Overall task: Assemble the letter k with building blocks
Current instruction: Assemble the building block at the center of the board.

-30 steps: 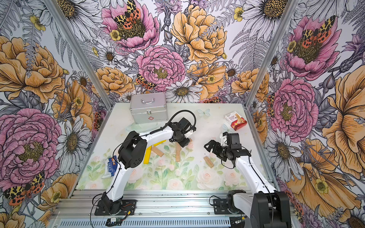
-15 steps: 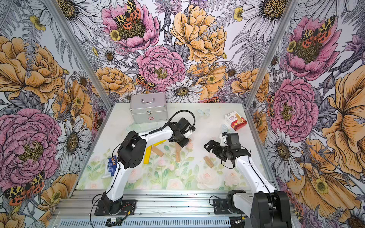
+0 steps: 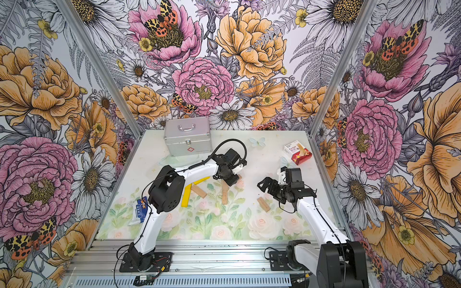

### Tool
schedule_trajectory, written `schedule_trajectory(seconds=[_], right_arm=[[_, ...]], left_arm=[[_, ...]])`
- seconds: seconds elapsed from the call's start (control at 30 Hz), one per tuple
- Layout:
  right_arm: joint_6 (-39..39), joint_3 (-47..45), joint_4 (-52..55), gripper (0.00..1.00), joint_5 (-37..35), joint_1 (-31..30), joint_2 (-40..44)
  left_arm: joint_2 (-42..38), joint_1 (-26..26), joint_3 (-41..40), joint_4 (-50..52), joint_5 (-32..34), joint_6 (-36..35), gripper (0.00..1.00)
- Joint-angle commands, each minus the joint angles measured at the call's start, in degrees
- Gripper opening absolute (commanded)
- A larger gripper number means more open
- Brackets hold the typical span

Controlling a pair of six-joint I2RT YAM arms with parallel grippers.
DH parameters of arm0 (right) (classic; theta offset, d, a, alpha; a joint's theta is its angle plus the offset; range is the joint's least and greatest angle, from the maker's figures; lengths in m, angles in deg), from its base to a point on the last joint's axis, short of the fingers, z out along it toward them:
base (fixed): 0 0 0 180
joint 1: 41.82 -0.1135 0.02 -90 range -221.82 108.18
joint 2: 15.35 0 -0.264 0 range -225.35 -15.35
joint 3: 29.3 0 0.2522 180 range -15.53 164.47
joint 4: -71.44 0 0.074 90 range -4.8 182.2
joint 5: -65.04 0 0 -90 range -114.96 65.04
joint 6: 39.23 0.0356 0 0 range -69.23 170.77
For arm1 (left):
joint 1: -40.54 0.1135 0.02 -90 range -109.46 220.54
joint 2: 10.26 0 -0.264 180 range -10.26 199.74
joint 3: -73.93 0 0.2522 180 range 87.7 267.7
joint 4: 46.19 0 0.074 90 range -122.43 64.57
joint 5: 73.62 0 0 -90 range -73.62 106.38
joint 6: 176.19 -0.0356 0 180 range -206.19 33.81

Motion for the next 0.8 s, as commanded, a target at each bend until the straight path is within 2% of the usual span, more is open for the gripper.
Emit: schedule_trajectory(seconds=[0.0,0.17,0.77], right_arm=[[0.28,1.2,-1.25,0.99,-1.02,-0.49,0.11],[0.29,1.11,-1.21,0.99,-1.09,-0.44,0.2],[0.33,1.11,-1.16,0.99,-1.27,-0.64,0.2]], left_arm=[[0.45,0.84,-1.52,2.9,2.08,-0.74,0.16],[0.23,0.84,-1.47,2.84,2.25,-0.65,0.28],[-1.02,0.85,-1.01,2.34,1.79,-0.82,0.37]])
